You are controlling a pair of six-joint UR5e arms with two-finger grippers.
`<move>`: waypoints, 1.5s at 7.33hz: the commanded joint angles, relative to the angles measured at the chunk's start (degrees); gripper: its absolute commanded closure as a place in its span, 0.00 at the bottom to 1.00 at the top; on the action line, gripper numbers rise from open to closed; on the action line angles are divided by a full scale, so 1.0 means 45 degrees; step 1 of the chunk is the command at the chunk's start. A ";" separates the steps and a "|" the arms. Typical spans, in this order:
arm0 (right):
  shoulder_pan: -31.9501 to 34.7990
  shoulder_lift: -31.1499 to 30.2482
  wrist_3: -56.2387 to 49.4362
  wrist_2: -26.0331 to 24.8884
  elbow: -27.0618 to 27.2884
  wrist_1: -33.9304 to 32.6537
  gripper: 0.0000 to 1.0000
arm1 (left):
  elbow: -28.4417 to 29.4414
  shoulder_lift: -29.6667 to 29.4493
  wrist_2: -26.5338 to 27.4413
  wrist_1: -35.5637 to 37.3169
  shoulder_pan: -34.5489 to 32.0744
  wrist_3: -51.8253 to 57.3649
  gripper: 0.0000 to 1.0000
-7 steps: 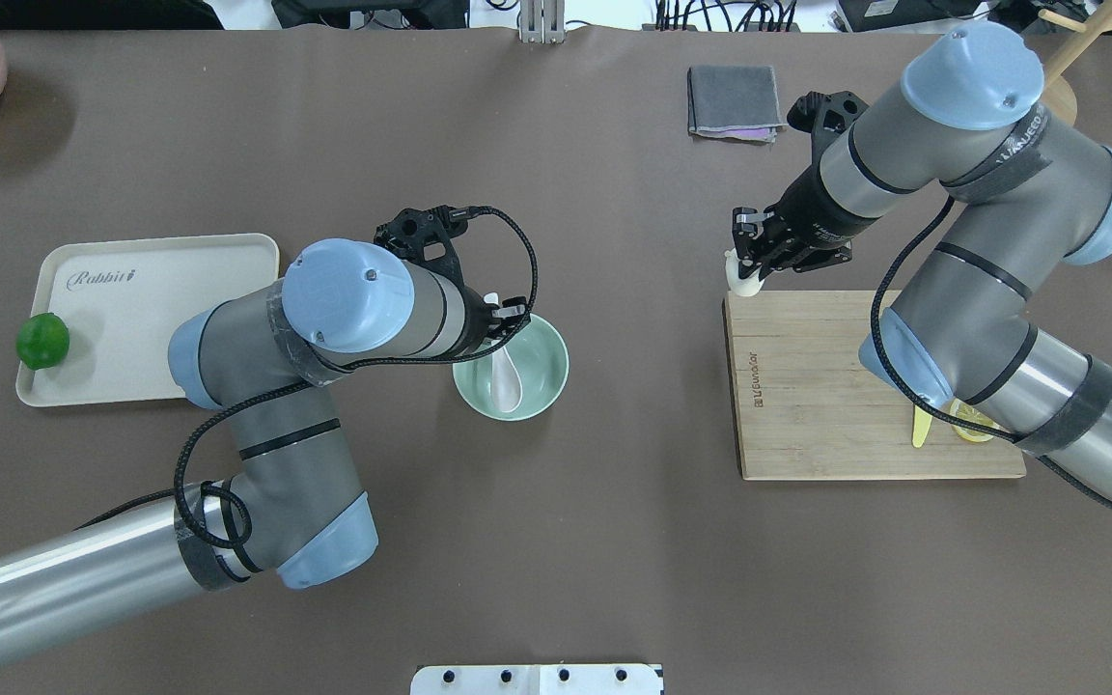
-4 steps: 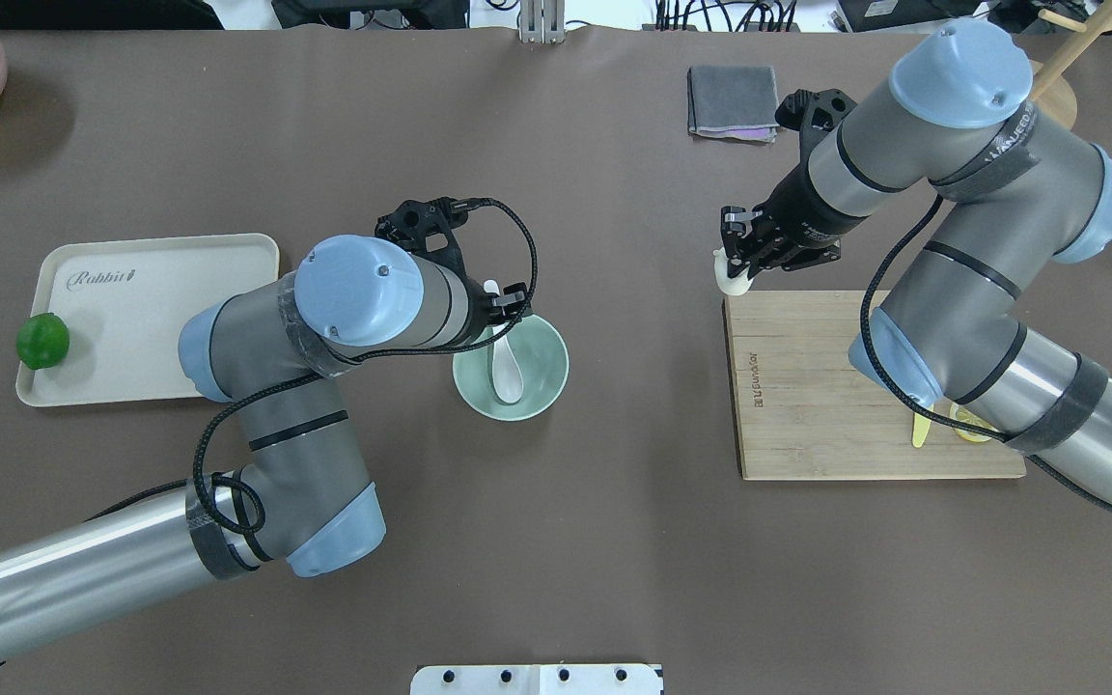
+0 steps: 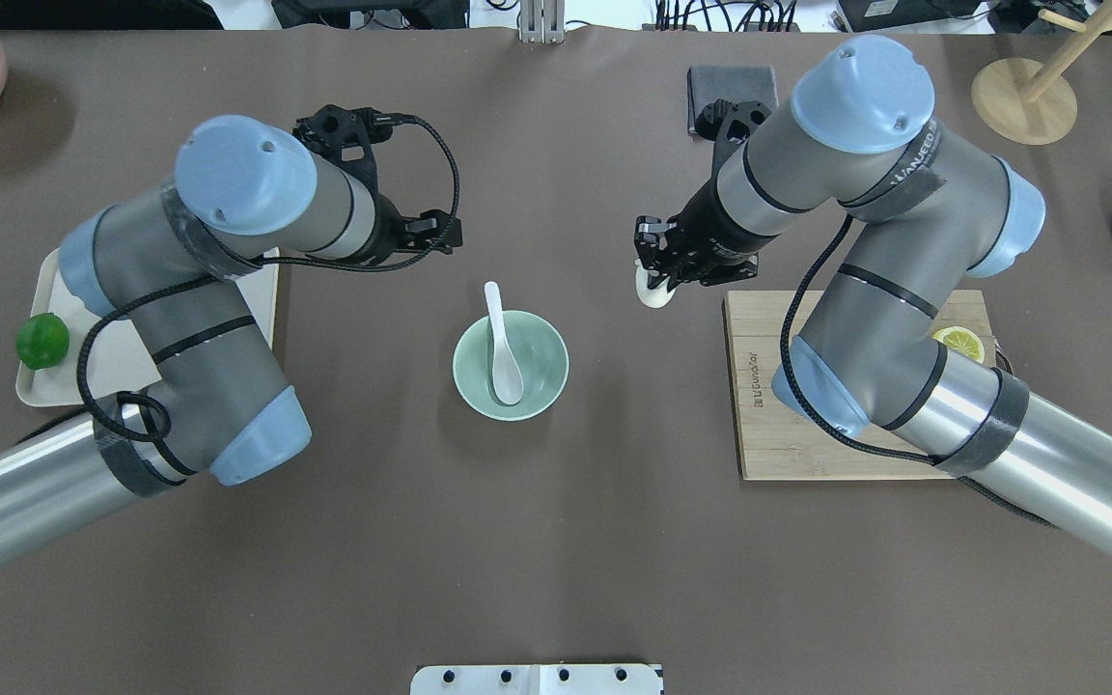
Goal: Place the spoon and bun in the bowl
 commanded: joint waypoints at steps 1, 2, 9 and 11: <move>-0.1528 0.0813 0.0804 -0.1719 -0.0213 -0.0003 1.00 | -0.1524 0.1147 -0.0165 0.1743 -0.1092 0.3577 0.02; -0.2115 0.1260 0.1075 -0.2348 -0.0814 0.0055 1.00 | -0.1860 0.1580 -0.0165 0.1767 -0.1307 0.3584 0.02; -0.2902 0.2612 0.1976 -0.2920 -0.2149 0.0057 0.00 | -0.1882 0.1662 -0.0242 0.1709 -0.1563 0.3584 0.02; -0.2398 0.2592 0.1764 -0.2629 -0.1606 -0.1397 0.00 | -0.1863 0.1720 -0.0146 0.1708 -0.1544 0.3584 0.02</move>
